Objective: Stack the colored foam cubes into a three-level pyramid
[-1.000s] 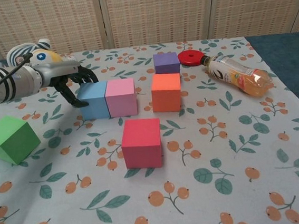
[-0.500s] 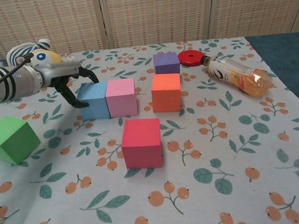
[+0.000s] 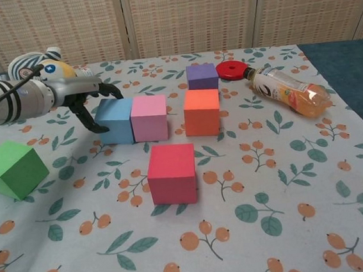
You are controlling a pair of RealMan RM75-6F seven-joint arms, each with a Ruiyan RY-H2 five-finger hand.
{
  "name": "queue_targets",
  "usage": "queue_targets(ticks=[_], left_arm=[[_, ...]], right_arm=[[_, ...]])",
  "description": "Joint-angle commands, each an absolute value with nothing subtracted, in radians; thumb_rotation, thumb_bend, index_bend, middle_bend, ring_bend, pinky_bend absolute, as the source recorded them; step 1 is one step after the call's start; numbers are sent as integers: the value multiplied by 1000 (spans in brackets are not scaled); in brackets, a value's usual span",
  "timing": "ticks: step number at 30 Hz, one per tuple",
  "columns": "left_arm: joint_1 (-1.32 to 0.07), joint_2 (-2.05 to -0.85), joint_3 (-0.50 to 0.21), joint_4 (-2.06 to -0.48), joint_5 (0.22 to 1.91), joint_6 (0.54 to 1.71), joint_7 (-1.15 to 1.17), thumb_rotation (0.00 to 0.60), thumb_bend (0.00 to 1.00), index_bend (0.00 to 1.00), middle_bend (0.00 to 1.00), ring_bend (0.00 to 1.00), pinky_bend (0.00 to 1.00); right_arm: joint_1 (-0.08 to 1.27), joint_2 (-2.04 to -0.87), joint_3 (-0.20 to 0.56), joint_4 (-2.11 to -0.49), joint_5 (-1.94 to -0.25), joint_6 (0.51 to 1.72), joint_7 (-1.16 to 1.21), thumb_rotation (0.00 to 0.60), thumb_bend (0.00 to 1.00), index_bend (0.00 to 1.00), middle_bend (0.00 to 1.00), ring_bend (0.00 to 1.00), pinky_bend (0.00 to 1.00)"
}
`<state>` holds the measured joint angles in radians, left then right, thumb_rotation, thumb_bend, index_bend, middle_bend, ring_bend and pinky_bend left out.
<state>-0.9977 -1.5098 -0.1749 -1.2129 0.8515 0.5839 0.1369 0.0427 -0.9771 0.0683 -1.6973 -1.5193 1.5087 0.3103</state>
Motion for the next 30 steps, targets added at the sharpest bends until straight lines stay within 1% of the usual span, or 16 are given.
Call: queue_targets(ticks=[1,13,20,23,26,30], left_arm=[[-1001,-1513,-175,-1208,850,581,137,600,320,205,0,0,13],[-1010,-1506,-178,-1201,802,571,134,600,320,190,0,0,11],[-996,-1475,-186,-1252,804,593,116,600,323,171,0,0,11],[-966,-1436,-194,-1308,832,632,91,600,322,168,0,0,9],[-918,-1374,-193,-1384,878,692,67,600,321,167,0,0,8],[-838,-1290,-182,-1473,932,804,50,600,320,191,0,0,14]], right_arm=[[43,-978,68,-1696,-1521,1509,310,600,0,0,0,0,0],[40,-976,66,-1699,-1525,1513,312,600,0,0,0,0,0],[51,-970,65,-1698,-1536,1500,317,600,0,0,0,0,0],[73,-956,67,-1697,-1544,1468,345,600,0,0,0,0,0],[126,-938,76,-1689,-1571,1407,378,600,0,0,0,0,0],[239,-940,103,-1676,-1608,1292,447,600,0,0,1,0,0]])
